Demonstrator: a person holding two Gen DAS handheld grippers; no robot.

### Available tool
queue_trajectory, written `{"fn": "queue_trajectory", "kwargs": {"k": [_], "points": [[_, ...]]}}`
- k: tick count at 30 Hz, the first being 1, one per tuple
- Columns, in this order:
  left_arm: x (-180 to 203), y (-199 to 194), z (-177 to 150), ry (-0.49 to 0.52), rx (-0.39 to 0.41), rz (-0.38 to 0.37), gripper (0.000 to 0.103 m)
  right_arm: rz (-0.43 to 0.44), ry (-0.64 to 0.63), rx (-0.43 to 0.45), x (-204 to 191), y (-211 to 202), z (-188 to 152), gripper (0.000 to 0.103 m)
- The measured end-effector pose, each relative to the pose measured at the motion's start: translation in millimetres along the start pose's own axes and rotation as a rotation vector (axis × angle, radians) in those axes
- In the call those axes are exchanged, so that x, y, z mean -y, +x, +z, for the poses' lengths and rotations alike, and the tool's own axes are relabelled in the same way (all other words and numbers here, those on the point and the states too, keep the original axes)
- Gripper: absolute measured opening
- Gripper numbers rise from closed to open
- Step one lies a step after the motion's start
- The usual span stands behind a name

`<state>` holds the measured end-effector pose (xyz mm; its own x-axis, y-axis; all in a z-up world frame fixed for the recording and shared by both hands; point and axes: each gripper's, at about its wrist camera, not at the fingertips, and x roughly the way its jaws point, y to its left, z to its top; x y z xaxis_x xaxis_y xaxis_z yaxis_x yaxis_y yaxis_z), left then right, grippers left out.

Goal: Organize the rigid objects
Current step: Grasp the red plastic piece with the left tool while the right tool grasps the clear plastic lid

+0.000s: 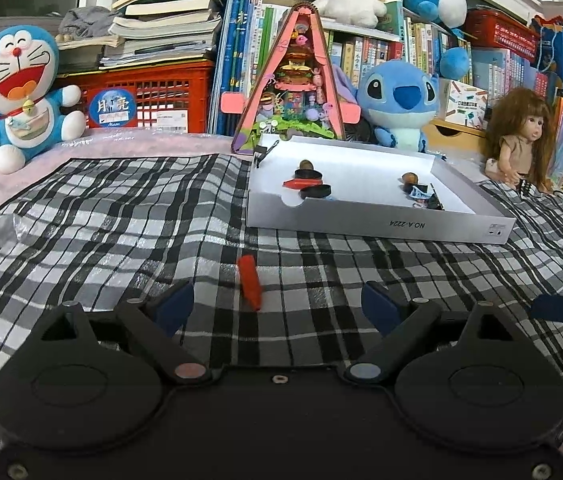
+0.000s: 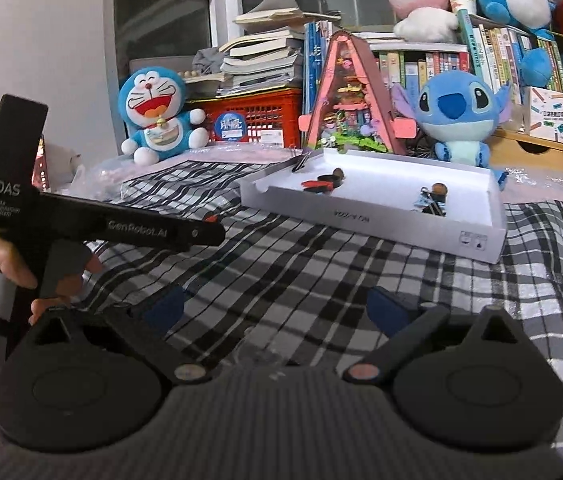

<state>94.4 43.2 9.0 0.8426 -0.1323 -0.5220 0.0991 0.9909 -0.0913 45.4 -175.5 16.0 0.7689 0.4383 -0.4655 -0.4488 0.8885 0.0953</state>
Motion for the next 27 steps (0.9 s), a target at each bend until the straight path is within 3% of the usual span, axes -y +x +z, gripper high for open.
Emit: {"fn": "queue_trajectory", "kwargs": {"k": [14, 23, 27], "points": [[-3, 12, 3, -0.032, -0.048, 0.032, 0.086, -0.024, -0.003, -0.02, -6, 5, -12, 0.102], [-1, 30, 15, -0.032, -0.084, 0.064, 0.069, -0.018, -0.006, -0.023, -7, 3, -17, 0.099], [-1, 37, 16, -0.038, -0.098, 0.067, 0.054, -0.014, -0.017, -0.028, -9, 3, -18, 0.097]]}}
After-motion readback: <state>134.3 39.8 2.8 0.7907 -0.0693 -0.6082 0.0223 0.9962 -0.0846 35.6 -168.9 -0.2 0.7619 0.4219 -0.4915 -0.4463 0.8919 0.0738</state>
